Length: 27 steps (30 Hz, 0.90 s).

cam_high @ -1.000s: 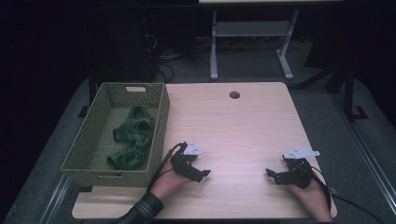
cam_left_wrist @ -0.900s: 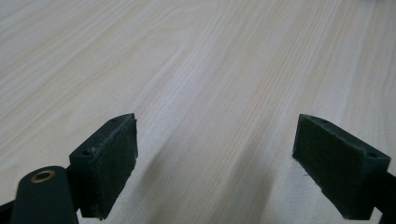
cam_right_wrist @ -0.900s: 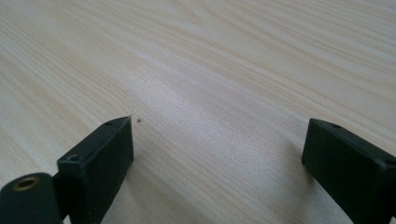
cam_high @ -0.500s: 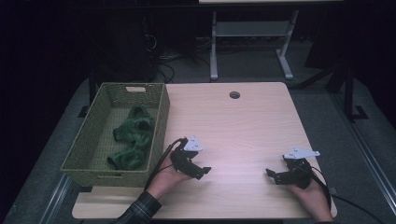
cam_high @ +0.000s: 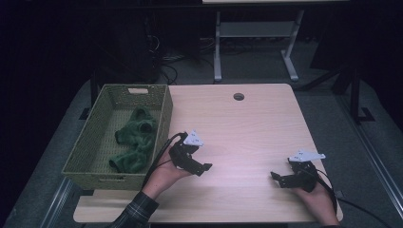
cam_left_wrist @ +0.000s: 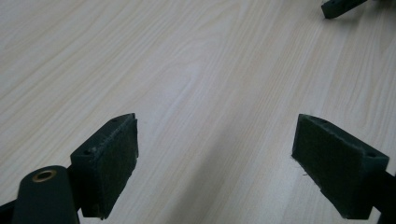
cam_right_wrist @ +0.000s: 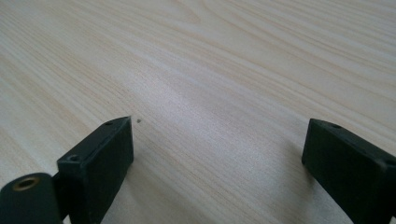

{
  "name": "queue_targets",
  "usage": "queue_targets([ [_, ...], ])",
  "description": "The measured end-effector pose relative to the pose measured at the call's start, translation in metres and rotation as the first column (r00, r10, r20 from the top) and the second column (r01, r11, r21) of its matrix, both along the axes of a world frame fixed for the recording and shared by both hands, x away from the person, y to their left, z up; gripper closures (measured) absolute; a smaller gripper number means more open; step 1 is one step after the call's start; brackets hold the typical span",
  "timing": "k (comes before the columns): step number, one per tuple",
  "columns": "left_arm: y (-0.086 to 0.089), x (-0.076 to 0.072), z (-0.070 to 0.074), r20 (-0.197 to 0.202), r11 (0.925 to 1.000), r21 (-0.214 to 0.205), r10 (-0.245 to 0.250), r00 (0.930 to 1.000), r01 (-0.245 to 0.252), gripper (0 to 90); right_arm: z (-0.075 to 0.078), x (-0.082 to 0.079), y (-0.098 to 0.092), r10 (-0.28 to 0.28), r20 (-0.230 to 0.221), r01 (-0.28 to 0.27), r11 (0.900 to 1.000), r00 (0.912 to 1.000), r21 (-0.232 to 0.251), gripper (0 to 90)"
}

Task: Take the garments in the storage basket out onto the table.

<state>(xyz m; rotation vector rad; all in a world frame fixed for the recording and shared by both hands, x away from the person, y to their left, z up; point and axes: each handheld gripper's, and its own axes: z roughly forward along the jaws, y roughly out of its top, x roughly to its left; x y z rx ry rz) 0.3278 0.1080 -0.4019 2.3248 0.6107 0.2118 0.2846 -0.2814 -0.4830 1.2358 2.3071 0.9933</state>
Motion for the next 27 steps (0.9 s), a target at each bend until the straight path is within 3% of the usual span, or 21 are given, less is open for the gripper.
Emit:
queue_targets([
  [10, 0.006, 0.009, 0.024, -0.005, 0.9997, -0.024, -0.001, 1.0000, 0.001, 16.2, 0.000, 0.000, 0.000, 0.000, -0.001, 0.000, 1.0000, 1.0000, 0.001, 8.7],
  [27, 0.023, 0.028, 0.050, -0.007, 0.9994, -0.034, 0.005, 1.0000, -0.005, 18.7, 0.000, 0.000, 0.000, -0.003, -0.001, 0.003, 1.0000, 1.0000, 0.002, 8.7],
])
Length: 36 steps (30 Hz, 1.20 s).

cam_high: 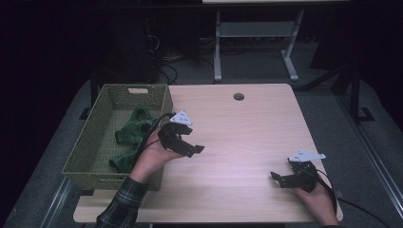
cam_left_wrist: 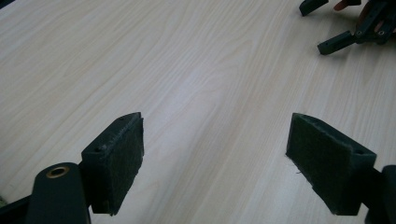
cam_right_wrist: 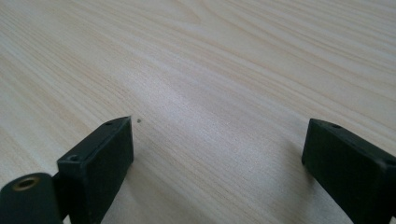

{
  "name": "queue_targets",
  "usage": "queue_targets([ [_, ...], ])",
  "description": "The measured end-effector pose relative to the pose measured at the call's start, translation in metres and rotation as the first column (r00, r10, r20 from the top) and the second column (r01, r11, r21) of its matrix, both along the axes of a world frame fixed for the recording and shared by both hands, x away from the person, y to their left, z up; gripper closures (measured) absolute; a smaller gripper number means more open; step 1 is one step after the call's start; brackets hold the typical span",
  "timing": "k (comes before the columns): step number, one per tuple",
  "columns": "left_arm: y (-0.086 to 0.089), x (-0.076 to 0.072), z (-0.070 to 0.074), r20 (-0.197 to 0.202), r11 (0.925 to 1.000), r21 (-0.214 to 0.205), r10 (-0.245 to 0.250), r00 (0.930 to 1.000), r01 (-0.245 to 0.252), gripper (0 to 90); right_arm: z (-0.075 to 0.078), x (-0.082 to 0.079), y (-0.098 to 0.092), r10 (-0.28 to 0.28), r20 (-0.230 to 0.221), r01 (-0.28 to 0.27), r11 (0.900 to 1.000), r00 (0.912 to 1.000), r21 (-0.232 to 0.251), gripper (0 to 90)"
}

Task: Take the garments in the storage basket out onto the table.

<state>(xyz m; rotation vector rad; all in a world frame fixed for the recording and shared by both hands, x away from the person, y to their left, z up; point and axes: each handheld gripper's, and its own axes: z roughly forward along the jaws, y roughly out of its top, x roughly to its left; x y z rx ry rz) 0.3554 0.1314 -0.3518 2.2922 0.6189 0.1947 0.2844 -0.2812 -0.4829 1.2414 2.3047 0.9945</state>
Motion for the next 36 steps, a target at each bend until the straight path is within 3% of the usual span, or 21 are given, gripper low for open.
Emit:
queue_targets([
  [4, 0.003, 0.007, 0.003, -0.011, 0.9999, 0.011, -0.004, 0.9999, 0.004, 19.6, 0.000, 0.000, 0.000, 0.000, 0.000, 0.000, 1.0000, 1.0000, 0.000, 8.7],
  [12, 0.017, 0.016, 0.012, -0.020, 0.9999, -0.005, 0.009, 0.9998, -0.009, 22.7, 0.000, 0.000, 0.000, 0.000, 0.000, 0.000, 1.0000, 1.0000, 0.000, 8.7],
  [26, 0.067, 0.017, 0.026, -0.011, 0.9912, -0.052, 0.121, 0.9926, -0.122, 30.7, 0.000, 0.000, 0.000, 0.000, 0.000, 0.000, 1.0000, 1.0000, 0.000, 8.7],
  [36, 0.096, 0.019, 0.028, -0.010, 0.9819, -0.034, 0.186, 0.9825, -0.186, 36.9, 0.000, 0.000, 0.000, 0.000, -0.001, 0.000, 1.0000, 1.0000, 0.000, 8.7],
])
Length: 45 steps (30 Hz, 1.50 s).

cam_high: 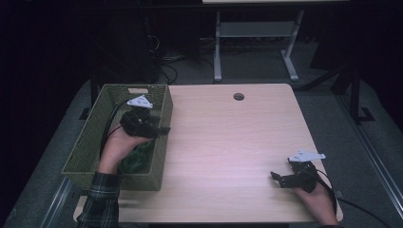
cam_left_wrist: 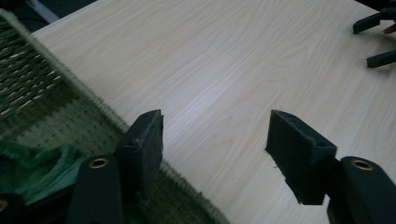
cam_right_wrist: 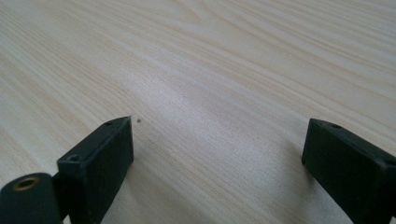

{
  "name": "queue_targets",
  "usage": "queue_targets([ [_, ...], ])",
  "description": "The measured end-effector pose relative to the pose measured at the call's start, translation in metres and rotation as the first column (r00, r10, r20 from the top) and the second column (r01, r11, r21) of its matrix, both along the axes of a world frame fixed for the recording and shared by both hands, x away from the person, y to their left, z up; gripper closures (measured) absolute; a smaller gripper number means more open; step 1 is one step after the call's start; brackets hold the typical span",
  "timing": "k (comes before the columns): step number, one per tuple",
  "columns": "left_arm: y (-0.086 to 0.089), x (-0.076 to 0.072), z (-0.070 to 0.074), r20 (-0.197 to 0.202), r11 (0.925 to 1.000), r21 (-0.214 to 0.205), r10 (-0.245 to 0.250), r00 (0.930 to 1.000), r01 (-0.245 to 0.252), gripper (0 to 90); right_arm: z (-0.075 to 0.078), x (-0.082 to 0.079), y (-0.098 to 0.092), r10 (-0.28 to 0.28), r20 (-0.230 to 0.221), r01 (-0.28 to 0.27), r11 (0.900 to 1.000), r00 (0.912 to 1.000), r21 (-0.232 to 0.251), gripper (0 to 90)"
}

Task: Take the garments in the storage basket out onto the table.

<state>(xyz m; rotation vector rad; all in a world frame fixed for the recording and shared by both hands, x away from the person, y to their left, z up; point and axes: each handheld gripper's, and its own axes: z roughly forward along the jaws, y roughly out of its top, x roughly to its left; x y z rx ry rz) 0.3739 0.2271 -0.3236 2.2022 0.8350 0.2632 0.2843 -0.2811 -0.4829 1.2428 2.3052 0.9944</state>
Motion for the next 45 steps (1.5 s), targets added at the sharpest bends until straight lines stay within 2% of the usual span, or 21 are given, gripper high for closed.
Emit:
queue_targets([
  [10, 0.028, -0.001, -0.002, -0.024, 0.9962, 0.037, 0.080, 0.9965, -0.079, 46.1, 0.000, 0.000, 0.000, 0.000, 0.000, 0.000, 1.0000, 1.0000, 0.000, 8.7],
  [18, 0.046, 0.000, -0.008, -0.045, 0.9912, 0.064, 0.119, 0.9919, -0.116, 48.6, 0.000, 0.000, 0.000, -0.001, 0.000, 0.001, 1.0000, 1.0000, 0.000, 8.7],
  [24, 0.060, 0.003, -0.017, -0.067, 0.9846, 0.091, 0.155, 0.9856, -0.149, 48.6, 0.000, 0.000, 0.000, 0.000, 0.001, 0.000, 1.0000, 1.0000, 0.000, 8.7],
  [25, 0.063, 0.003, -0.019, -0.065, 0.9825, 0.101, 0.164, 0.9844, -0.157, 48.3, 0.000, 0.000, 0.000, -0.001, 0.000, 0.001, 1.0000, 1.0000, 0.000, 8.7],
  [26, 0.067, 0.004, -0.022, -0.071, 0.9771, 0.108, 0.191, 0.9790, -0.183, 47.7, 0.000, 0.000, 0.000, -0.001, -0.001, 0.001, 1.0000, 1.0000, 0.000, 8.7],
  [31, 0.073, 0.008, -0.031, -0.087, 0.9718, 0.120, 0.214, 0.9729, -0.203, 46.3, 0.000, 0.000, 0.000, -0.001, 0.000, 0.001, 1.0000, 1.0000, 0.000, 8.7],
  [37, 0.081, 0.013, -0.044, -0.109, 0.9602, 0.155, 0.251, 0.9620, -0.233, 40.9, 0.000, 0.000, 0.000, 0.000, 0.000, 0.000, 1.0000, 1.0000, 0.000, 8.7],
  [38, 0.082, 0.014, -0.048, -0.118, 0.9581, 0.168, 0.253, 0.9602, -0.232, 37.6, 0.000, 0.000, 0.000, 0.000, 0.000, 0.000, 1.0000, 1.0000, 0.000, 8.7],
  [42, 0.082, 0.016, -0.054, -0.132, 0.9571, 0.169, 0.259, 0.9569, -0.236, 34.0, 0.000, 0.000, 0.000, 0.000, 0.001, 0.000, 1.0000, 1.0000, 0.000, 8.7],
  [45, 0.079, 0.021, -0.064, -0.152, 0.9570, 0.187, 0.251, 0.9558, -0.222, 29.7, 0.000, 0.000, 0.000, 0.000, 0.000, 0.000, 1.0000, 1.0000, 0.000, 8.7],
])
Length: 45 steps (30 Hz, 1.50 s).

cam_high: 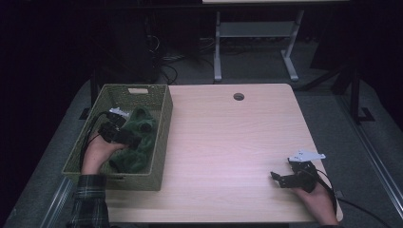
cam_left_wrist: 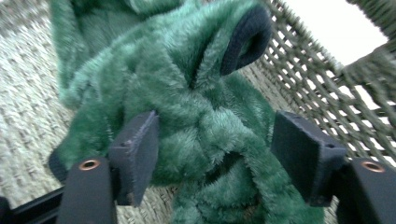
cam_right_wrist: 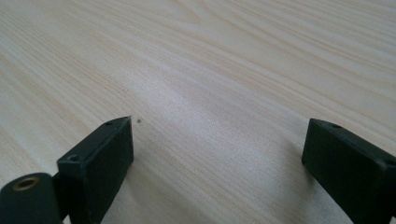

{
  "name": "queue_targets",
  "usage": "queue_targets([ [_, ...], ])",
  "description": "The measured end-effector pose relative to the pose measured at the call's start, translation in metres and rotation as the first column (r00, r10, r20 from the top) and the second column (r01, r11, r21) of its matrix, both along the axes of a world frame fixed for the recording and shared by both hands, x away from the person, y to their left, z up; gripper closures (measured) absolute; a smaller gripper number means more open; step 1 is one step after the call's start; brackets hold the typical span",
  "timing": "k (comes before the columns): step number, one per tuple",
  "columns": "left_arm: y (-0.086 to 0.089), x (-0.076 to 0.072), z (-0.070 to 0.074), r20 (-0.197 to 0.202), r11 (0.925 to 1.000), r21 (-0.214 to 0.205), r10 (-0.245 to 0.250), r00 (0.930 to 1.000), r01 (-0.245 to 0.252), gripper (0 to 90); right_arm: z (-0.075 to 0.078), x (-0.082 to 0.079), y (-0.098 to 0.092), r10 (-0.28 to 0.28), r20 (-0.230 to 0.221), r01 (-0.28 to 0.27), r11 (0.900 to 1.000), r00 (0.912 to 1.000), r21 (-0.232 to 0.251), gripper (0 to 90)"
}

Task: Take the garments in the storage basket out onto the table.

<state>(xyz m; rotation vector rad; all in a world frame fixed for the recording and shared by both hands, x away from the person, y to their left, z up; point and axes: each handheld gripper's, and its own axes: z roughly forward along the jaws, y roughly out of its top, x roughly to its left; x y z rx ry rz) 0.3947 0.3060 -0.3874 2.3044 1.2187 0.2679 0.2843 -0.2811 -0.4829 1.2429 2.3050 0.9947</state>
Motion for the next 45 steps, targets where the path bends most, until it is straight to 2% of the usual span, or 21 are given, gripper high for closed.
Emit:
queue_targets([
  [1, -0.004, 0.002, -0.006, -0.016, 1.0000, 0.008, -0.004, 0.9999, 0.004, 27.8, 0.000, 0.000, 0.000, 0.000, 0.000, 0.000, 1.0000, 1.0000, 0.000, 8.7],
  [3, -0.005, 0.004, -0.010, -0.024, 0.9999, 0.015, -0.005, 0.9997, 0.005, 27.4, 0.000, 0.000, 0.000, 0.000, 0.000, 0.000, 1.0000, 1.0000, 0.000, 8.7],
  [5, -0.008, 0.006, -0.015, -0.040, 0.9991, 0.042, -0.005, 0.9992, 0.006, 27.1, 0.000, 0.000, 0.000, 0.000, 0.000, 0.000, 1.0000, 1.0000, -0.001, 8.7],
  [6, -0.008, 0.007, -0.019, -0.062, 0.9986, 0.052, -0.008, 0.9981, 0.011, 28.2, 0.000, 0.000, 0.000, 0.000, 0.000, 0.000, 1.0000, 1.0000, 0.000, 8.7],
  [9, -0.008, 0.008, -0.021, -0.073, 0.9987, 0.048, -0.011, 0.9973, 0.015, 32.3, 0.000, 0.000, 0.000, 0.000, 0.000, 0.000, 1.0000, 1.0000, 0.000, 8.7],
  [10, -0.007, 0.008, -0.022, -0.077, 0.9990, 0.042, -0.011, 0.9970, 0.014, 37.4, 0.000, 0.000, 0.000, 0.001, 0.001, -0.001, 1.0000, 1.0000, -0.001, 8.7],
  [11, -0.007, 0.008, -0.022, -0.083, 0.9990, 0.041, -0.012, 0.9964, 0.016, 37.4, 0.000, 0.000, 0.000, 0.001, 0.001, -0.001, 1.0000, 1.0000, -0.001, 8.7],
  [12, -0.006, 0.009, -0.023, -0.090, 0.9989, 0.043, -0.015, 0.9958, 0.019, 45.8, 0.000, 0.000, 0.000, 0.000, 0.000, 0.000, 1.0000, 1.0000, 0.000, 8.7],
  [13, -0.006, 0.009, -0.024, -0.096, 0.9987, 0.047, -0.015, 0.9953, 0.019, 45.8, 0.000, 0.000, 0.000, 0.000, 0.000, 0.000, 1.0000, 1.0000, 0.000, 8.7],
  [15, -0.006, 0.009, -0.025, -0.102, 0.9980, 0.055, -0.025, 0.9945, 0.031, 54.9, 0.000, 0.000, 0.000, 0.000, 0.000, 0.000, 1.0000, 1.0000, 0.000, 8.7],
  [16, -0.005, 0.009, -0.025, -0.109, 0.9975, 0.061, -0.029, 0.9937, 0.036, 68.0, 0.000, 0.000, 0.000, 0.001, 0.001, -0.001, 1.0000, 1.0000, -0.001, 8.7],
  [17, -0.005, 0.009, -0.025, -0.109, 0.9975, 0.061, -0.029, 0.9937, 0.036, 71.6, 0.000, 0.000, 0.000, 0.001, 0.001, -0.001, 1.0000, 1.0000, -0.001, 8.7],
  [18, -0.005, 0.009, -0.025, -0.118, 0.9977, 0.058, -0.027, 0.9927, 0.034, 71.6, 0.000, 0.000, 0.000, -0.001, -0.001, 0.001, 1.0000, 1.0000, 0.000, 8.7],
  [19, -0.005, 0.008, -0.024, -0.119, 0.9981, 0.053, -0.026, 0.9926, 0.032, 75.9, 0.000, 0.000, 0.000, 0.000, 0.000, 0.000, 1.0000, 1.0000, -0.001, 8.7],
  [22, -0.005, 0.008, -0.021, -0.113, 0.9978, 0.054, -0.031, 0.9932, 0.037, 76.5, 0.000, 0.000, 0.000, 0.000, 0.000, 0.000, 1.0000, 1.0000, -0.001, 8.7],
  [27, -0.003, 0.004, -0.010, -0.055, 0.9995, 0.024, -0.018, 0.9983, 0.019, 76.5, 0.000, 0.000, 0.000, -0.001, -0.001, 0.001, 1.0000, 1.0000, 0.000, 8.7],
  [33, 0.006, -0.003, 0.011, 0.023, 0.9988, -0.049, -0.003, 0.9997, 0.004, 76.4, 0.000, 0.000, 0.000, 0.000, 0.000, 0.000, 1.0000, 1.0000, 0.000, 8.7],
  [34, 0.009, -0.006, 0.019, 0.049, 0.9970, -0.077, -0.005, 0.9988, 0.008, 76.4, 0.000, 0.000, 0.000, 0.000, 0.000, 0.000, 1.0000, 1.0000, 0.000, 8.7],
  [38, 0.012, -0.010, 0.027, 0.078, 0.9942, -0.107, 0.000, 0.9969, 0.009, 76.4, 0.000, 0.000, 0.000, -0.001, -0.001, 0.001, 1.0000, 1.0000, 0.000, 8.7],
  [41, 0.014, -0.014, 0.038, 0.114, 0.9881, -0.153, 0.004, 0.9934, 0.014, 76.4, 0.000, 0.000, 0.000, -0.001, -0.001, 0.001, 1.0000, 1.0000, 0.000, 8.7],
  [45, 0.015, -0.020, 0.050, 0.157, 0.9817, -0.190, 0.014, 0.9876, 0.017, 76.4, 0.000, 0.000, 0.000, 0.000, 0.000, 0.000, 1.0000, 1.0000, 0.000, 8.7],
])
